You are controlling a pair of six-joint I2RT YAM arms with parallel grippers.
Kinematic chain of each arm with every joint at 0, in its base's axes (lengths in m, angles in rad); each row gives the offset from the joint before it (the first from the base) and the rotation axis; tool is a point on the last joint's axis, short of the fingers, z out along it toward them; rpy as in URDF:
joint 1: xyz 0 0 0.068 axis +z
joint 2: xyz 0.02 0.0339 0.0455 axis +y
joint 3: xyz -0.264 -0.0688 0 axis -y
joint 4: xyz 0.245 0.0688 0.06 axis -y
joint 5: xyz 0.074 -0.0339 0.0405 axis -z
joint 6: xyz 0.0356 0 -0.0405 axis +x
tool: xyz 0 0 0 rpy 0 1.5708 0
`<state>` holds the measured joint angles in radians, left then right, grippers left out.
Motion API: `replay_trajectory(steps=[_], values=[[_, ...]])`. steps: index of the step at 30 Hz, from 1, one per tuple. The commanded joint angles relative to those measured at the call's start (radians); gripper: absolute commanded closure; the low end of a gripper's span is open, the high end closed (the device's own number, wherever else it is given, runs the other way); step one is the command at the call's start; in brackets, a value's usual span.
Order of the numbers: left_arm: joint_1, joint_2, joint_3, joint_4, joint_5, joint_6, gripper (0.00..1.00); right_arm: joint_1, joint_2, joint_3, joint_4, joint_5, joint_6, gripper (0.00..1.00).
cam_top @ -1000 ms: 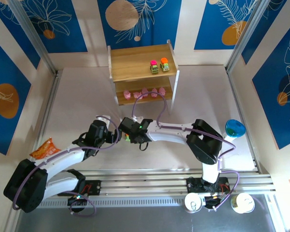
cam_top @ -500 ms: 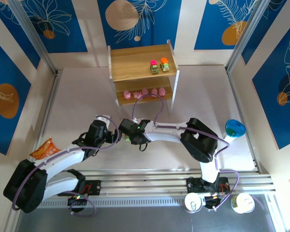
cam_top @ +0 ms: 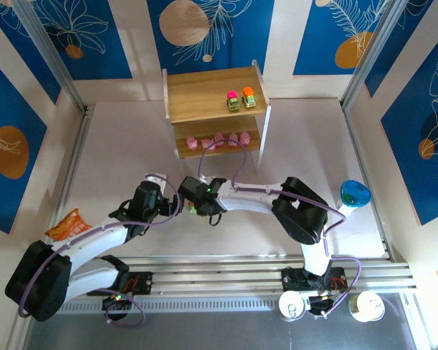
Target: Place and organize the plastic toys onto the shelf
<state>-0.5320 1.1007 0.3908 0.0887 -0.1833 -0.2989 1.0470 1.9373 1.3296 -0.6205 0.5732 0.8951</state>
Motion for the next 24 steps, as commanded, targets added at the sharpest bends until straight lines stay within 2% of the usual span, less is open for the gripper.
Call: replay_trajectory(steps=[1, 24], values=[[0.011, -0.016, 0.012, 0.000, 0.014, -0.004, 0.00, -0.005, 0.027, 0.028, -0.026, 0.017, -0.007, 0.62], [0.012, -0.019, 0.010, 0.000, 0.016, -0.004, 0.00, -0.028, 0.051, 0.080, -0.035, 0.027, -0.027, 0.61]])
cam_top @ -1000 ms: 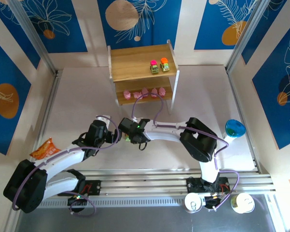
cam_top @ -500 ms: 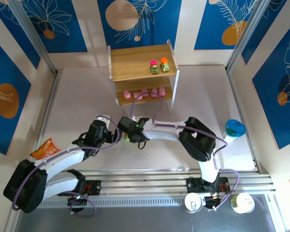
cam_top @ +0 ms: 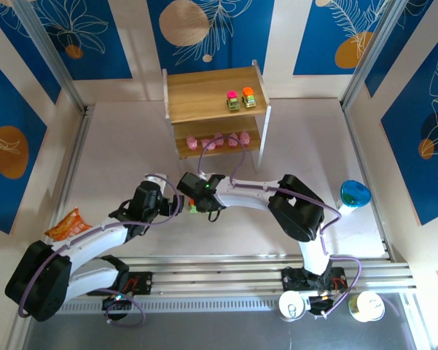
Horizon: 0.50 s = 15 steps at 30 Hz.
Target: Place and organize the plastic toys onto the shelf
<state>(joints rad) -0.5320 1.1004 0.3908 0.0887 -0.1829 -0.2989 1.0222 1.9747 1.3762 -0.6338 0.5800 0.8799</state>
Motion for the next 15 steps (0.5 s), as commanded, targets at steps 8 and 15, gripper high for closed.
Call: replay_trajectory(steps=[8, 15], values=[[0.012, -0.020, 0.010, 0.000, 0.016, -0.003, 0.00, -0.012, 0.024, 0.043, -0.027, 0.019, -0.021, 0.64], [0.011, -0.018, 0.010, 0.002, 0.016, -0.003, 0.00, -0.011, 0.032, 0.036, -0.030, 0.018, -0.029, 0.64]])
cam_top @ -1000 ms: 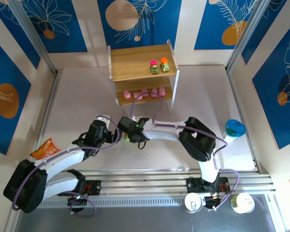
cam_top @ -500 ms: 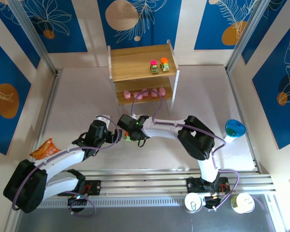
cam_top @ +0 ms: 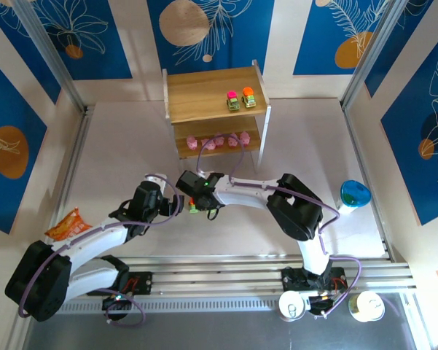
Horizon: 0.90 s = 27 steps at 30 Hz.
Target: Place and organize the plastic toys onto the shelf
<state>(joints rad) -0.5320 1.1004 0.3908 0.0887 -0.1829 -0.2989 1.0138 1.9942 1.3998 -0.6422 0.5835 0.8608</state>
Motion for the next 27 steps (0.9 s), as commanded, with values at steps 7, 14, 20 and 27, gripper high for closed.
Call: replay_trajectory(steps=[7, 14, 20, 27], values=[[0.012, -0.019, 0.010, 0.003, 0.014, -0.004, 0.00, 0.005, -0.009, 0.009, -0.031, 0.041, -0.022, 0.72], [0.012, -0.014, 0.011, 0.011, 0.031, 0.000, 0.00, 0.009, -0.088, -0.005, -0.058, 0.073, -0.041, 0.76], [0.011, -0.028, -0.001, 0.045, 0.092, 0.013, 0.00, 0.013, -0.197, -0.014, -0.098, 0.093, -0.069, 0.76], [-0.020, -0.054, -0.010, 0.077, 0.115, 0.039, 0.00, 0.028, -0.293, 0.043, -0.170, 0.111, -0.119, 0.76]])
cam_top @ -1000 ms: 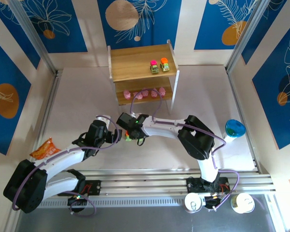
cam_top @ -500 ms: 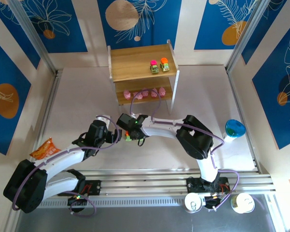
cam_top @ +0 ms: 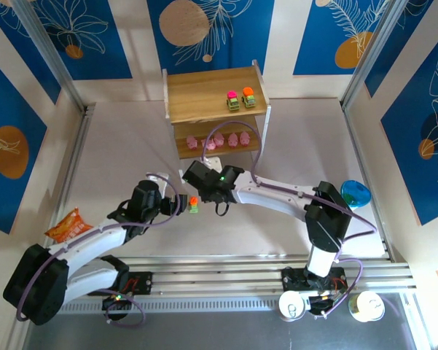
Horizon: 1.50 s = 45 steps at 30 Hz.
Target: Place and organize the plastic toys onto the shelf
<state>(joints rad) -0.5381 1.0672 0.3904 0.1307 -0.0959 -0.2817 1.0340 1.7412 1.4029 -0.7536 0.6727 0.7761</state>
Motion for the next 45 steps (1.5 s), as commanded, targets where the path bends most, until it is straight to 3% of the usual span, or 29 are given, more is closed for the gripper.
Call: replay_trajectory(steps=[1, 20, 39, 45], values=[[-0.023, -0.023, -0.010, 0.037, 0.023, 0.027, 0.00, 0.008, -0.049, 0.055, -0.069, 0.024, -0.044, 0.76], [-0.126, -0.036, -0.001, 0.054, -0.033, 0.093, 0.00, -0.035, -0.096, 0.456, -0.291, 0.036, -0.221, 0.76], [-0.174, -0.020, 0.013, 0.060, -0.039, 0.134, 0.00, -0.175, 0.208, 1.194, -0.506, -0.033, -0.404, 0.76], [-0.183, -0.010, 0.017, 0.060, -0.044, 0.142, 0.00, -0.228, 0.242, 1.213, -0.460, -0.064, -0.424, 0.76]])
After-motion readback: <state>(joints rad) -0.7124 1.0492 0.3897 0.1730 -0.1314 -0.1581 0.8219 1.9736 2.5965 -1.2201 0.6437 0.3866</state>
